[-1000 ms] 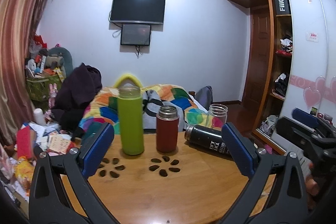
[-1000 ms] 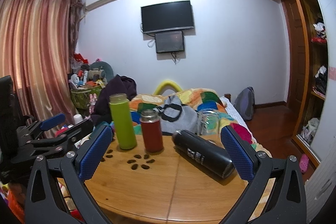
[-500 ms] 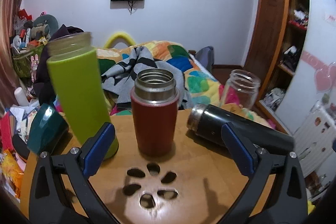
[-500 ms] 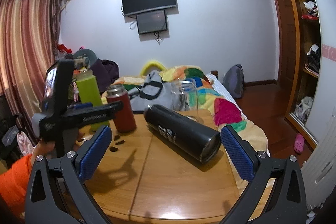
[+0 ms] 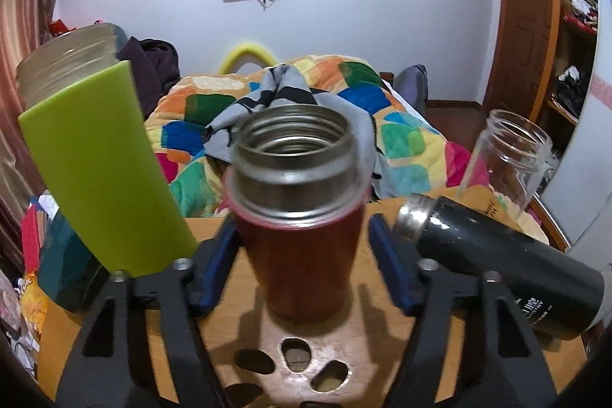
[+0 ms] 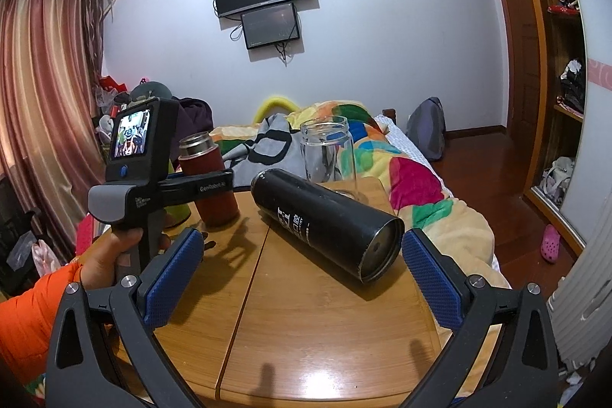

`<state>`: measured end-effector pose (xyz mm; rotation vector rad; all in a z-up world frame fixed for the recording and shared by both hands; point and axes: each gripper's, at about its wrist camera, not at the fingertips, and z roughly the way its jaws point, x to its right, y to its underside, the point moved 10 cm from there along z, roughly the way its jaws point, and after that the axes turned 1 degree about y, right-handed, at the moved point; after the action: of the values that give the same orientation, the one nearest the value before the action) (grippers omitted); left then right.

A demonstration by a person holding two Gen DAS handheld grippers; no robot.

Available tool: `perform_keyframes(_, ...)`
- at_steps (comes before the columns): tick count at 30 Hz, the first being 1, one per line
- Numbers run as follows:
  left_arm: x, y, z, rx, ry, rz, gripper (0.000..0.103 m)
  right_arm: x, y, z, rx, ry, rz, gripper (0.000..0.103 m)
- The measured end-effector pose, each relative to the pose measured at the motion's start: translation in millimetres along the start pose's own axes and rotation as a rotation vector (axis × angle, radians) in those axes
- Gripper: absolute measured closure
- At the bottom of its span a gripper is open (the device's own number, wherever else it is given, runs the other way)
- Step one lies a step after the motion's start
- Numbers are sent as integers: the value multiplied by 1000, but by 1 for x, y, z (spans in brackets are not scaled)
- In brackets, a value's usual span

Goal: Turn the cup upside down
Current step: 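Move the left tool to the red thermos and close its fingers around it, then lift the red thermos off the table with the left tool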

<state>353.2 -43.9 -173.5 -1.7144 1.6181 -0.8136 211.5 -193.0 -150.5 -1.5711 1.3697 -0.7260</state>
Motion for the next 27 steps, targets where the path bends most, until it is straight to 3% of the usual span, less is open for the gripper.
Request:
perform_keyframes(10,8,15,-23,-44,121,45,42,-7,2,0,-5,6,-28,0)
perform_keyframes(22,25,72,-113,-89,309,229,42,-45,27,-3,-19,-69,-132,0)
perform_keyframes(27,29,95,-149,-73,344,288,42,-58,38,-10,-27,-116,-161,0)
